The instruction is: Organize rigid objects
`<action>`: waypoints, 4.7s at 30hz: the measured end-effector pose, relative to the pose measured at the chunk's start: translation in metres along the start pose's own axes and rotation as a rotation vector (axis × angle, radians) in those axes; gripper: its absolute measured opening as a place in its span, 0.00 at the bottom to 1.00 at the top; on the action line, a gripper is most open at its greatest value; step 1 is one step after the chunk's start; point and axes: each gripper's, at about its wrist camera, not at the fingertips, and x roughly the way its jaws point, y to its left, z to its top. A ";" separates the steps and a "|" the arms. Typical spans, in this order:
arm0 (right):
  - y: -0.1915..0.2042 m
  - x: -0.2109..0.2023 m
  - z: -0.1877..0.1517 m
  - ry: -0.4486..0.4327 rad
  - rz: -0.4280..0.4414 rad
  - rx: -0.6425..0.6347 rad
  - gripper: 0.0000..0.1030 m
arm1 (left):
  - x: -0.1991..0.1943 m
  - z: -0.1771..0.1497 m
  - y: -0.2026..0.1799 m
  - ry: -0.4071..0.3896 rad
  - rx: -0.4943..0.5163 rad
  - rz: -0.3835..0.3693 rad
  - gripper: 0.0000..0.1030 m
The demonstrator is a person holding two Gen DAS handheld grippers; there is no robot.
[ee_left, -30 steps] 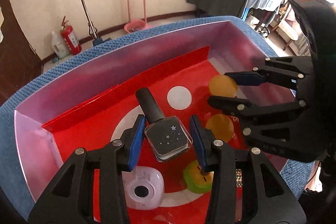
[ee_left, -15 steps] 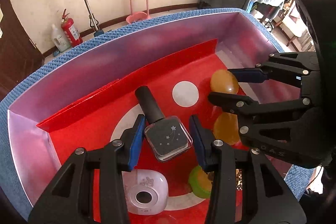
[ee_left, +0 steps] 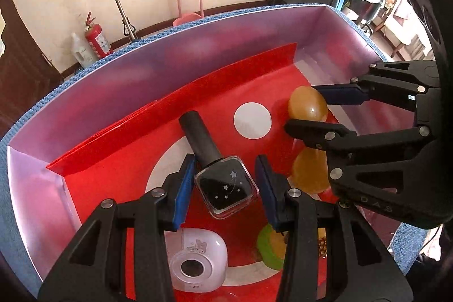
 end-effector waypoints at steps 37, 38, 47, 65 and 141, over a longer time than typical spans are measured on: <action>0.005 -0.069 -0.012 -0.152 -0.032 0.040 0.76 | -0.126 -0.045 -0.014 -0.332 -0.020 0.220 0.71; 0.005 -0.078 -0.015 -0.176 -0.034 0.043 0.77 | -0.135 -0.049 -0.017 -0.355 -0.026 0.231 0.73; 0.010 -0.146 -0.055 -0.338 -0.051 0.045 0.89 | -0.194 -0.095 -0.045 -0.521 -0.035 0.285 0.78; 0.057 -0.229 -0.195 -0.601 -0.114 0.011 1.00 | -0.230 -0.199 -0.095 -0.728 -0.143 0.308 0.93; 0.042 -0.080 -0.236 -0.349 -0.056 0.244 1.00 | -0.107 -0.230 -0.074 -0.388 -0.280 0.258 0.93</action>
